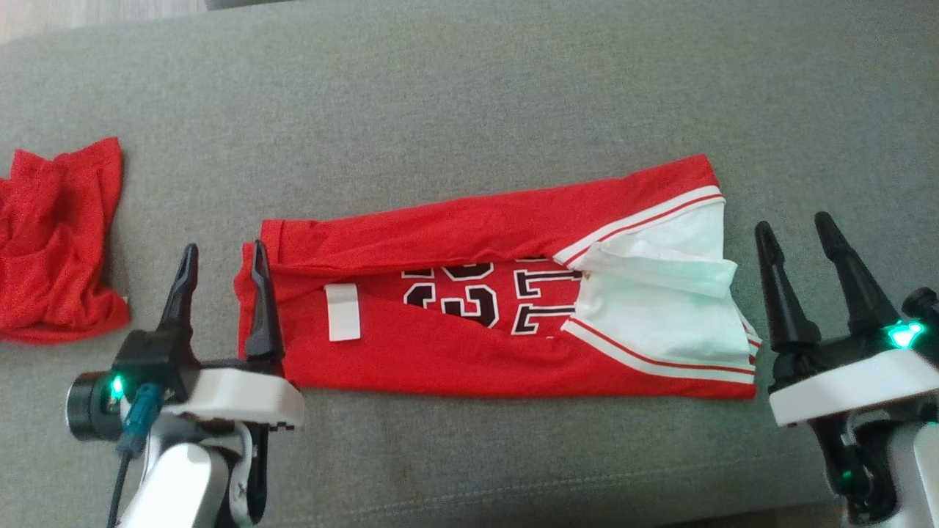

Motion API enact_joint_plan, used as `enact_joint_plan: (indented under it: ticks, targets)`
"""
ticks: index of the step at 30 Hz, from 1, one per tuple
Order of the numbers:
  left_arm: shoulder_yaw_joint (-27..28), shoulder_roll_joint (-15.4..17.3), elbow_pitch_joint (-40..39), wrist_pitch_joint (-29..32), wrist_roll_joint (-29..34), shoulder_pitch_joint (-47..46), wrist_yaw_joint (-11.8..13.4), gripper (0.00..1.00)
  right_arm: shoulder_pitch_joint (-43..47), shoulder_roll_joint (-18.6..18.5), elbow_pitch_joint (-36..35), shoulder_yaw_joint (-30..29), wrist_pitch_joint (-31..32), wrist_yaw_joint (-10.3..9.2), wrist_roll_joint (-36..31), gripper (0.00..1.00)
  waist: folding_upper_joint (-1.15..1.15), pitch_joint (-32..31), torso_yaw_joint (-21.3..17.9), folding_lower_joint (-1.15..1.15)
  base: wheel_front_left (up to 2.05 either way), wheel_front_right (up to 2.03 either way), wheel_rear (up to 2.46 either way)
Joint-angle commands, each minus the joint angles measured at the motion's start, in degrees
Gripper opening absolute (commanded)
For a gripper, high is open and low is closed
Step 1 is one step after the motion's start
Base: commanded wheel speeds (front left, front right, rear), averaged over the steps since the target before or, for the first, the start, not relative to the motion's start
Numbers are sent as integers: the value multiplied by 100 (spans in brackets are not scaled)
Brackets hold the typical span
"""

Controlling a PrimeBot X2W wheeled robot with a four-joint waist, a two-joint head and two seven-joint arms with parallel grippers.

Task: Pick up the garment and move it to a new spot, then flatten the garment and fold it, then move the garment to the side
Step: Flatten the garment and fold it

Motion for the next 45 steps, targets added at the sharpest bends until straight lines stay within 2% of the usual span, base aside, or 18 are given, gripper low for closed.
enact_joint_plan:
  ticks: [1, 12, 23, 35, 41, 45]
  targets:
    - [166, 102, -268, -80, 67, -1, 74, 100, 66, 8, -323, 89, 54, 22, -98, 100, 0, -58, -4, 0, 0, 0, 0]
    - [100, 83, -483, 28, 30, 167, 165, 100, 262, 207, -672, 82, 355, 22, -286, 100, 0, -111, 17, 0, 0, 0, 0]
    - [40, 91, -475, 29, 69, 14, 163, 100, 206, 238, -524, -109, 516, 22, -238, 100, 0, 50, 80, 0, 0, 0, 0]
    - [-71, -4, -471, -68, 158, -509, 86, 100, -577, -229, 837, -115, 851, 22, 37, 100, 0, 720, 317, 0, 0, 0, 0]
    - [-134, -67, -393, -121, 185, -660, 61, 100, -731, -199, 1478, 5, 1402, 22, 237, 100, 0, 835, 385, 0, 0, 0, 0]
    - [-133, -81, -343, -154, 169, -670, 58, 100, -660, -136, 1624, 117, 1803, 22, 362, 100, 0, 821, 374, 0, 0, 0, 0]
